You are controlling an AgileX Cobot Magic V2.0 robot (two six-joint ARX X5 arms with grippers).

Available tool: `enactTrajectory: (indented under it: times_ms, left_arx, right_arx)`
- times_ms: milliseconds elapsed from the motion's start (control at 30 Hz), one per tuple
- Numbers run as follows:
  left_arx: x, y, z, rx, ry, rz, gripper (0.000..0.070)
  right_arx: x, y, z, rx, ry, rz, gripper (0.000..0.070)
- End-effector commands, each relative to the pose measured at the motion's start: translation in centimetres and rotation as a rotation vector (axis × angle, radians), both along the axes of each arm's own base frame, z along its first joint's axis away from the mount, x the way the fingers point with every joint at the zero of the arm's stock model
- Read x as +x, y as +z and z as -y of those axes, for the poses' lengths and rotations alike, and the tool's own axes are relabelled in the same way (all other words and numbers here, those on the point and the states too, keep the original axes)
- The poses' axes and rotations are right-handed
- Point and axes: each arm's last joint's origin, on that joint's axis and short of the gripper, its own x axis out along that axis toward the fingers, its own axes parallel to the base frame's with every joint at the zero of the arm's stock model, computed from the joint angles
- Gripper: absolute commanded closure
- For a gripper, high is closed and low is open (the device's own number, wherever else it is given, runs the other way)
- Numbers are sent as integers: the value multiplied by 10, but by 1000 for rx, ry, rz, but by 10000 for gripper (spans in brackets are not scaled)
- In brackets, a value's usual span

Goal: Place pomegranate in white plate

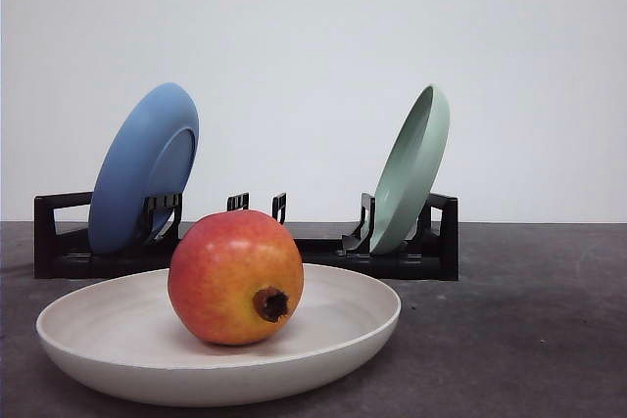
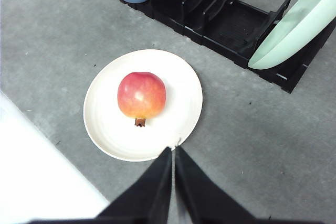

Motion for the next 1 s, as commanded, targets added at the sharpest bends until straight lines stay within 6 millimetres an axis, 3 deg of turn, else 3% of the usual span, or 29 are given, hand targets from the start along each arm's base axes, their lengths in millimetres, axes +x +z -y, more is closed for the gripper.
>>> enactTrajectory:
  times_ms: [0, 167, 333, 600, 967]
  left_arx:
    - [6, 5, -12, 30, 19, 56, 700]
    - [4, 0, -53, 38, 144, 103, 700]
    - [-16, -23, -83, 42, 340, 138, 700]
    - [-40, -92, -103, 67, 535, 120, 700]
    - [-35, -195, -109, 43, 583, -46, 700]
  right_arx:
    - [0, 5, -2, 11, 10, 20, 700]
    - [0, 5, -2, 11, 10, 20, 700]
    - [0, 5, -2, 11, 10, 20, 700]
    - [0, 5, -2, 11, 11, 20, 700]
    - [0, 5, -2, 11, 11, 20, 700]
